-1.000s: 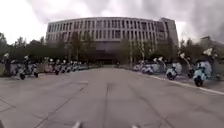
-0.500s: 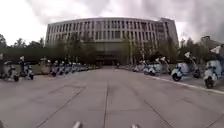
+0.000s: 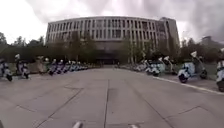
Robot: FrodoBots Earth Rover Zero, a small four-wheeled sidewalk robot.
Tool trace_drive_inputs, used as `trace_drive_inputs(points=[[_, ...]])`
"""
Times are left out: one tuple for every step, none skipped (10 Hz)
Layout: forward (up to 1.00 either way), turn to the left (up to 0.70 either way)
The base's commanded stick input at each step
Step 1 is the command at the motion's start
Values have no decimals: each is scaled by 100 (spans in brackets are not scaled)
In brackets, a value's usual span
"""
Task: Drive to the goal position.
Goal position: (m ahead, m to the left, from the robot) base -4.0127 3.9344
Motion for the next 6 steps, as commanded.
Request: trace_drive_inputs(points=[[70,0],[70,0],[70,0],[70,0],[70,0],[70,0]])
